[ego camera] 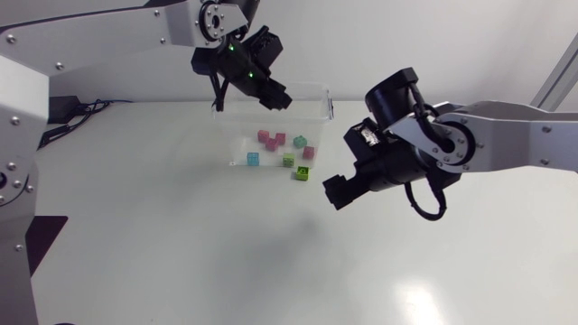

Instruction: Place the duplo bricks in the container

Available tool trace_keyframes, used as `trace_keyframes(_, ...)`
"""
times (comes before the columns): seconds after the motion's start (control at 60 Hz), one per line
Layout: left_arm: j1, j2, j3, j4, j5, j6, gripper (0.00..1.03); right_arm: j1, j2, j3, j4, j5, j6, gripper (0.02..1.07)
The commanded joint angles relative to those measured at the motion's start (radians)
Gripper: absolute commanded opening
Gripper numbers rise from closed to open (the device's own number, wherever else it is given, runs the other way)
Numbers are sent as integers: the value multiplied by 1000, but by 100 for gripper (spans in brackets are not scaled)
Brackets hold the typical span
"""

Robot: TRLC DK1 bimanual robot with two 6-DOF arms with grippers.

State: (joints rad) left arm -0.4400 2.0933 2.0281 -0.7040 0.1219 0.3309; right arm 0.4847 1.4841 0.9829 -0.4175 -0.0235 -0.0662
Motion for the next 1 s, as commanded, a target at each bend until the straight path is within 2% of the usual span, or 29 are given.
trace_keyframes(0.0, 27, 13, 43, 60, -4, -55, 24, 14, 47, 26, 19, 11, 26, 102)
trace_keyframes(0.133, 67, 50, 49, 182, -5, -96, 24, 57, 100, 45, 54, 60, 57, 102)
trace_keyframes(0.25, 89, 93, 70, 247, -13, -115, 24, 94, 165, 73, 69, 149, 77, 102)
trace_keyframes(0.4, 104, 182, 156, 253, -22, -135, 27, 117, 226, 109, 100, 214, 95, 102)
trace_keyframes(0.467, 107, 212, 187, 253, -33, -142, 42, 117, 255, 135, 112, 220, 109, 102)
trace_keyframes(0.583, 112, 261, 238, 253, -56, -161, 81, 121, 291, 154, 172, 226, 124, 102)
trace_keyframes(0.65, 113, 266, 241, 253, -67, -174, 93, 134, 318, 172, 180, 241, 131, 102)
trace_keyframes(0.7, 115, 269, 241, 253, -68, -182, 98, 141, 338, 184, 190, 267, 134, 102)
trace_keyframes(0.983, 124, 234, 184, 247, -100, -228, 98, 149, 407, 254, 207, 284, 177, 102)
